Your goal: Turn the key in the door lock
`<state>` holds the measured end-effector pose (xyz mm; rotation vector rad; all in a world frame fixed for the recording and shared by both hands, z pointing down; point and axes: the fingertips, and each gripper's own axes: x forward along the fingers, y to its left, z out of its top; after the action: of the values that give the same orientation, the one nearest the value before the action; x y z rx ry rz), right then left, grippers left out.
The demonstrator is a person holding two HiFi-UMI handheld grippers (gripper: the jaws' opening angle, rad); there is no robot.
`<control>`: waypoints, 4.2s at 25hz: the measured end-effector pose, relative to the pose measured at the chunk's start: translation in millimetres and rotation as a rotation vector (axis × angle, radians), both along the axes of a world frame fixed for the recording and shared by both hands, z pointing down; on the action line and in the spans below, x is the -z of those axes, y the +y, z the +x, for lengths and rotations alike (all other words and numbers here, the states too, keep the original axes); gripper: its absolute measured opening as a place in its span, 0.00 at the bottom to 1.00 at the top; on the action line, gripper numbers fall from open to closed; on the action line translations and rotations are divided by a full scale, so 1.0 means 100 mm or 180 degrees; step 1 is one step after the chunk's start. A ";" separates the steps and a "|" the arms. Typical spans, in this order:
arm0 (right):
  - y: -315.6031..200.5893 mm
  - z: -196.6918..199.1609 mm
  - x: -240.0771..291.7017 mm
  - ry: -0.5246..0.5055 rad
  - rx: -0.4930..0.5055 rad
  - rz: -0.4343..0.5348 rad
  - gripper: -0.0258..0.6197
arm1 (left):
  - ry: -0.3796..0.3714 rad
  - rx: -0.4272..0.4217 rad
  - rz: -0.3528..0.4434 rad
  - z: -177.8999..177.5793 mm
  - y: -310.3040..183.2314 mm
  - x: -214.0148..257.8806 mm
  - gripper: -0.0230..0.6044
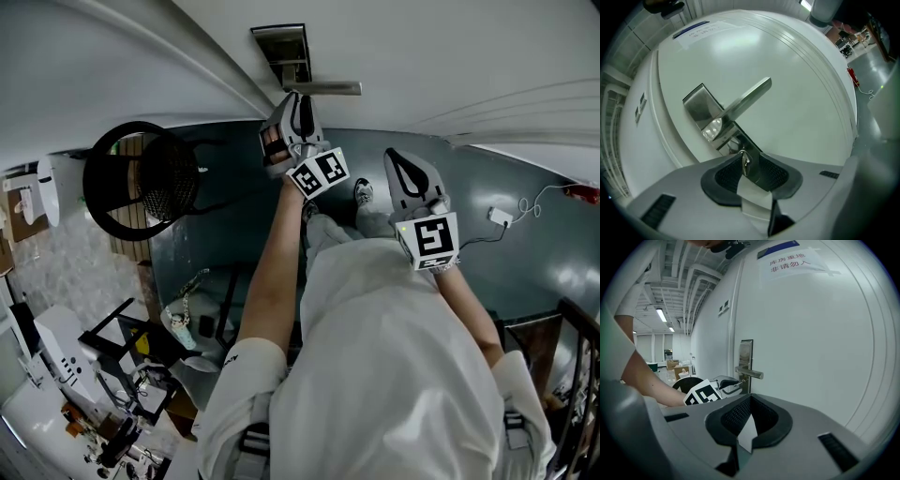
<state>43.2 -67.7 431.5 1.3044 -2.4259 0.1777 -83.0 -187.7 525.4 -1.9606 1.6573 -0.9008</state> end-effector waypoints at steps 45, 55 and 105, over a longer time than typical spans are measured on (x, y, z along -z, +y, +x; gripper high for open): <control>-0.03 -0.01 -0.05 0.0015 0.0144 -0.0058 0.03 | 0.8024 -0.0031 -0.1162 -0.37 -0.07 0.09 0.10; -0.08 0.03 -0.10 0.0044 0.0147 -0.0068 0.03 | 0.9408 -0.0209 -0.1078 -0.39 -0.06 0.00 0.11; 0.01 -0.13 -0.06 0.0005 0.0211 -0.0044 0.03 | 0.1109 0.0125 -0.0785 -0.19 0.04 0.08 0.34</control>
<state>30.7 -66.9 437.6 1.2157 -2.4583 0.1751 -102.5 -183.6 517.3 -2.3699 1.8508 -0.8484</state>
